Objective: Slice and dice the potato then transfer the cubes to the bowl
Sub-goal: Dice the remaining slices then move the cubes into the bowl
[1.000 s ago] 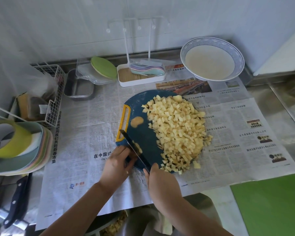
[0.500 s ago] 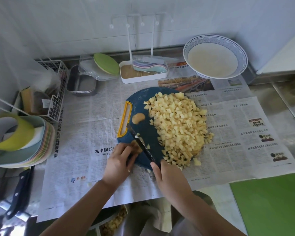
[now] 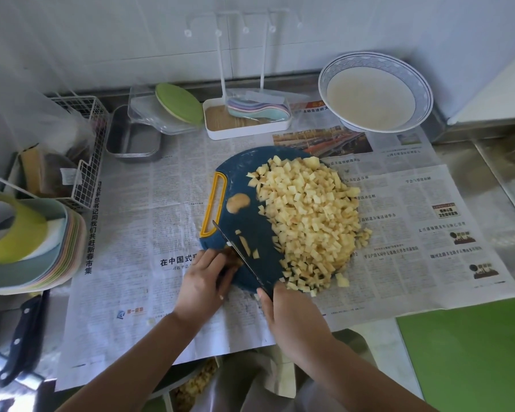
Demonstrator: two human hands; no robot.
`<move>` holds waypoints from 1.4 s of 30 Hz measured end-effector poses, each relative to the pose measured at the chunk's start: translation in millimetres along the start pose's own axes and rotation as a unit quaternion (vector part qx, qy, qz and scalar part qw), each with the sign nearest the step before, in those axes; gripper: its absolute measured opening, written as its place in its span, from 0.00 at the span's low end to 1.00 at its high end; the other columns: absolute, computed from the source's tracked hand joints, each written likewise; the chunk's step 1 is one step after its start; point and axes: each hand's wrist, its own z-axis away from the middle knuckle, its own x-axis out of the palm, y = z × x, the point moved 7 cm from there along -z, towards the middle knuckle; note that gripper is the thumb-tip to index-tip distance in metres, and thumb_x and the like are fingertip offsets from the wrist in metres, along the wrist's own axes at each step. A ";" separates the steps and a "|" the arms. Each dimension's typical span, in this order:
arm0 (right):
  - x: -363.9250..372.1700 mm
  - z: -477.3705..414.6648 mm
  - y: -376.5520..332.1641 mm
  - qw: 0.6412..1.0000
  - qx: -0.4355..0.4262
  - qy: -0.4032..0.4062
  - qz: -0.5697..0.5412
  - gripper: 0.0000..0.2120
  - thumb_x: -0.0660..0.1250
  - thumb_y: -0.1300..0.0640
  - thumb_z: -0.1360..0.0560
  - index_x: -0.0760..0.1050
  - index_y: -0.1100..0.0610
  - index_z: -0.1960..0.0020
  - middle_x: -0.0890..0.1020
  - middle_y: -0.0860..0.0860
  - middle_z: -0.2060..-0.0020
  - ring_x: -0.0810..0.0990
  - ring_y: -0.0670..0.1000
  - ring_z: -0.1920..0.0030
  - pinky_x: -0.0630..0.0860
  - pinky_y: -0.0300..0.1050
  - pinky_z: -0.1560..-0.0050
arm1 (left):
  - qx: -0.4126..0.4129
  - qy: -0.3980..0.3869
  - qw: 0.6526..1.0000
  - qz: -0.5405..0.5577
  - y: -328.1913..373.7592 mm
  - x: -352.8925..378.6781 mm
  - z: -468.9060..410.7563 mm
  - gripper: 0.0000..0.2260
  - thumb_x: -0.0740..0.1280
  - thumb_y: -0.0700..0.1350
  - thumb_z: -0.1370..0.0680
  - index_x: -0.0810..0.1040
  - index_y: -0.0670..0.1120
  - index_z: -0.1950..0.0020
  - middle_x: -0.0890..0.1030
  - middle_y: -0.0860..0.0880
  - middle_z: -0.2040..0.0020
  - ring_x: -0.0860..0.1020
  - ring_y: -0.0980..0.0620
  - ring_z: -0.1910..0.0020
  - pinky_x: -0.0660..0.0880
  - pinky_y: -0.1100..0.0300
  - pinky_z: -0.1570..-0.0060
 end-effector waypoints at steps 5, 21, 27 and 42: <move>6.4 -13.1 -3.9 0.999 0.026 0.006 -0.031 0.20 0.46 0.42 0.18 0.69 0.55 0.49 0.75 0.49 0.60 0.75 0.49 0.61 0.71 0.40 0.62 | -0.003 0.004 1.000 0.009 -0.1 -0.1 -0.2 0.10 0.64 0.45 0.24 0.80 0.40 0.57 0.78 0.47 0.57 0.73 0.53 0.58 0.71 0.65 0.57; 0.8 3.6 7.4 0.995 -0.045 0.042 -0.081 0.17 0.48 0.42 0.19 0.67 0.52 0.56 0.71 0.44 0.69 0.71 0.43 0.69 0.67 0.37 0.67 | 0.001 0.013 0.999 0.043 -0.4 -2.6 4.1 0.07 0.66 0.44 0.24 0.79 0.41 0.56 0.76 0.50 0.54 0.74 0.53 0.56 0.73 0.62 0.55; 4.3 6.3 1.9 0.998 -0.034 0.019 -0.043 0.16 0.47 0.43 0.18 0.64 0.51 0.56 0.67 0.43 0.68 0.67 0.41 0.69 0.63 0.35 0.70 | 0.016 0.026 1.000 0.005 2.3 -3.8 2.9 0.08 0.66 0.43 0.24 0.78 0.40 0.59 0.78 0.47 0.60 0.71 0.53 0.60 0.71 0.63 0.60; 4.9 -18.2 4.1 0.991 0.000 0.025 -0.131 0.19 0.49 0.44 0.17 0.68 0.55 0.59 0.70 0.47 0.70 0.69 0.44 0.71 0.65 0.37 0.71 | -0.003 0.018 0.999 0.031 -0.9 -4.0 4.8 0.09 0.64 0.43 0.24 0.79 0.39 0.57 0.77 0.47 0.57 0.73 0.52 0.57 0.72 0.64 0.55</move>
